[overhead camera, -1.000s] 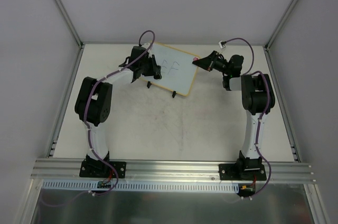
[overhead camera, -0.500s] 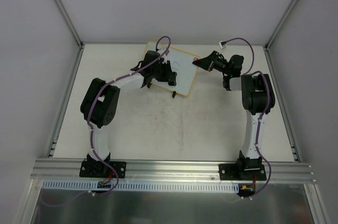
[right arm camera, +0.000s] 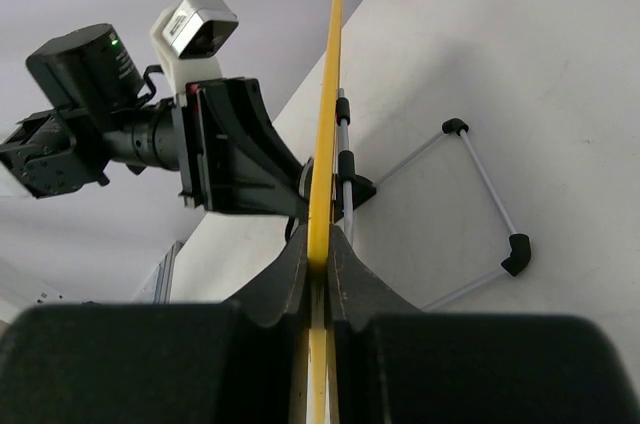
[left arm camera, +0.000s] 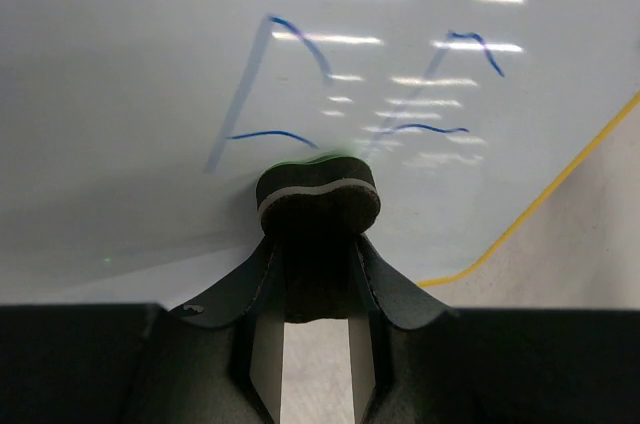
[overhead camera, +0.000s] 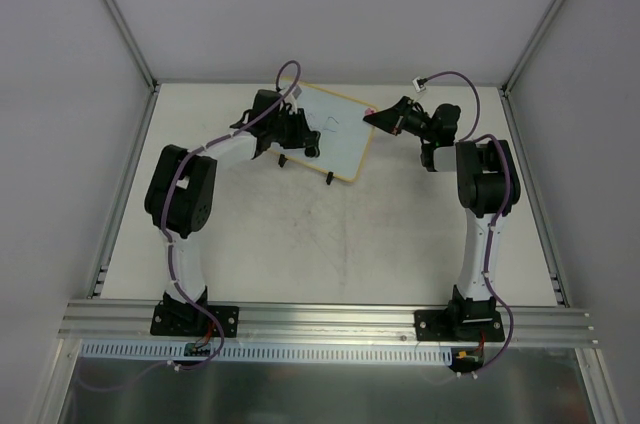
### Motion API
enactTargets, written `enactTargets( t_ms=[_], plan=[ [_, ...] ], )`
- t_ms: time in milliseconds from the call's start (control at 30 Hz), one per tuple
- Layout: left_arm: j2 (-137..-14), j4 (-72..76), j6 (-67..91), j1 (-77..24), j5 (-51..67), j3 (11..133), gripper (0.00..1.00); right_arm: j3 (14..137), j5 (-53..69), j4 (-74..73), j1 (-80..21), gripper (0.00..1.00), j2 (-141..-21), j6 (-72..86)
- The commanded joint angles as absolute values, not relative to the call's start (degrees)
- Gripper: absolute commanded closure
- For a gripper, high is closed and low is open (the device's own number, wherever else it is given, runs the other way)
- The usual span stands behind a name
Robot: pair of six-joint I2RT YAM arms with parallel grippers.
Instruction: Erase the whiteboard
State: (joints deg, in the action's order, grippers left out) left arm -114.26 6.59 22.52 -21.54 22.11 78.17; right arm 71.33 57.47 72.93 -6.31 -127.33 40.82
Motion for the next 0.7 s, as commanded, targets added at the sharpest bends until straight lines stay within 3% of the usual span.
enactTargets(
  t_ms=[0,667],
  plan=[
    [-115.0,4.7,20.7,-15.7,18.5,78.6,1.00,71.1,63.6,87.8,-7.9,1.00,-122.9,41.7],
    [-119.1,-1.3,18.4,-17.0,16.1,90.6,1.00,71.6,64.0,87.8,-8.3,1.00,-123.2,41.9]
  ],
)
